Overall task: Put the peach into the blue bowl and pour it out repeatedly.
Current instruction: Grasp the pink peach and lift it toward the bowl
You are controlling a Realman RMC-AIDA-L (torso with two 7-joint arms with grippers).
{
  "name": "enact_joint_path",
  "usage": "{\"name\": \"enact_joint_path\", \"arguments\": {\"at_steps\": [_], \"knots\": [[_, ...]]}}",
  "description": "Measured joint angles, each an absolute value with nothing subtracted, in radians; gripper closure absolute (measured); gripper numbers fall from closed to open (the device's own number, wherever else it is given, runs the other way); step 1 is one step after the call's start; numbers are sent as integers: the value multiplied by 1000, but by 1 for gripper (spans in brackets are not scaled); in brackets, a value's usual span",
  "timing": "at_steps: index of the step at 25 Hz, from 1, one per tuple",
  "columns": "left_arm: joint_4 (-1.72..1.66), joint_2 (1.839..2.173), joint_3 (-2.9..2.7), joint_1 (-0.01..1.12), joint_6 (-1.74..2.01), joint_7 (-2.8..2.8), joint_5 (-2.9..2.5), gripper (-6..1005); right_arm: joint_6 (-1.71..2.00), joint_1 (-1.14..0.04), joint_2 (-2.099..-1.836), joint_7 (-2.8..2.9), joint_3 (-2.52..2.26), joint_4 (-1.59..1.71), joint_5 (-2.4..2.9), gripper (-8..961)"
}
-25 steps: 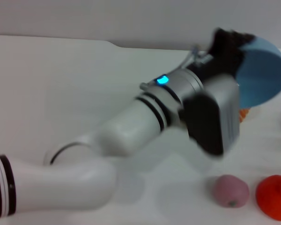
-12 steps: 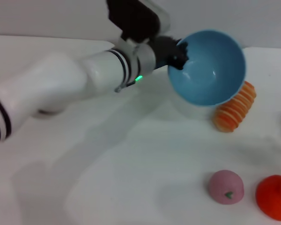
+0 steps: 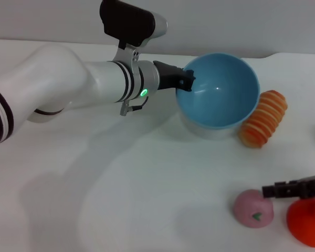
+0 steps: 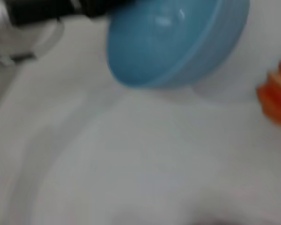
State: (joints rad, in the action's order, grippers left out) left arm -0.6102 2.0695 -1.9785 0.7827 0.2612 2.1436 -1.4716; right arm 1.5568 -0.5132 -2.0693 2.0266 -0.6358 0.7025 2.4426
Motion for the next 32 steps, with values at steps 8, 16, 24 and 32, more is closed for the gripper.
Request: {"name": "enact_joint_path", "arguments": {"at_steps": [8,16,24,32], "knots": [[-609,2073,-1984,778,254,2145,-1474,999,1421,-569,-2075,2040,-776,589,2470,355],[-609,2074,-1983,779,248,2145,-1468,999,1403,-578,-2072,2032,-775,566,2458,361],[-609,2075,-1982,777,241,2146,-1467,1000,1408,-574,-2073,1971,-777,573,2438,549],[-606,2077,-1995,770,239,2155,-1466,1001,1552,-541,-2068,1823,-770,679,2275,816]]}}
